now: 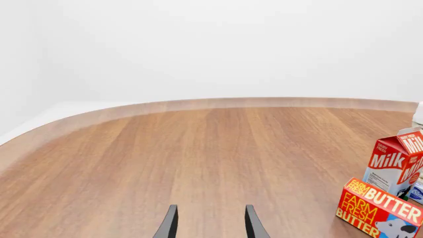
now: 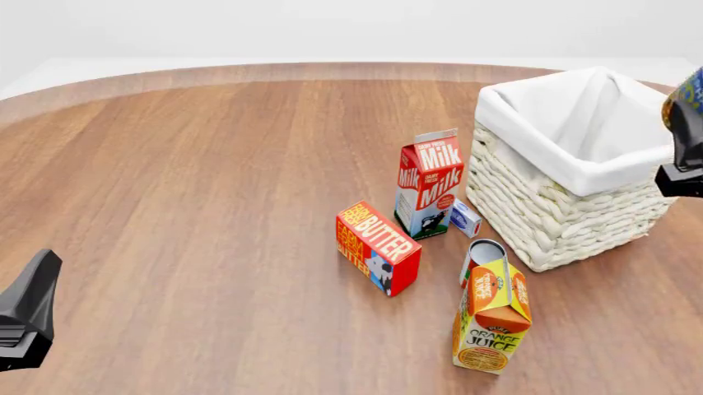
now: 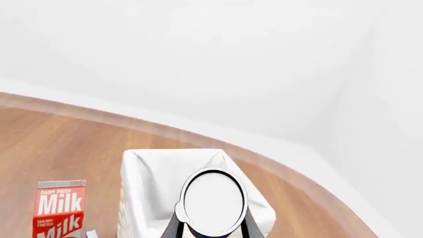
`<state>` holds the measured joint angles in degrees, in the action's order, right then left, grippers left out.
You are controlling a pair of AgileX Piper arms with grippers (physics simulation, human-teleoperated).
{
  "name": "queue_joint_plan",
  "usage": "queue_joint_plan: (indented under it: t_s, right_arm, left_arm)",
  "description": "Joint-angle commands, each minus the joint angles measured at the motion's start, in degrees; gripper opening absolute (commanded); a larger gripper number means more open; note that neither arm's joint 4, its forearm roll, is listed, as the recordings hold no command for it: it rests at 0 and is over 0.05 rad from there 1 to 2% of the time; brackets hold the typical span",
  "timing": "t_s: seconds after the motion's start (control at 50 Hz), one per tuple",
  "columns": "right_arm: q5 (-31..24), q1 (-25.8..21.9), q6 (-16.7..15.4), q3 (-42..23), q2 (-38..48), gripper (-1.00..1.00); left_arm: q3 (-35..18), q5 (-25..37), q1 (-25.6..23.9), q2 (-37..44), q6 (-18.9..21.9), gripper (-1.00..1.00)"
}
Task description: Pick up the alphabet soup, and put it in the basket.
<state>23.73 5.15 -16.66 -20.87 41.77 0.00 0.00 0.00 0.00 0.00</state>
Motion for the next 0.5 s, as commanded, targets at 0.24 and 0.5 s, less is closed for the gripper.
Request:
queue_joint_plan:
  t_s: [0.24,0.5]
  right_arm:
    - [-0.5,-1.0,0.4,-7.8,5.0,-1.00]
    - [-1.1,-2.0,-0.1,-11.7,8.5,-1.00]
  left_arm:
    - [0.0,0.0,0.0,0.0,0.0,1.00]
    - [0.0,0.0,0.0,0.0,0.0,1.00]
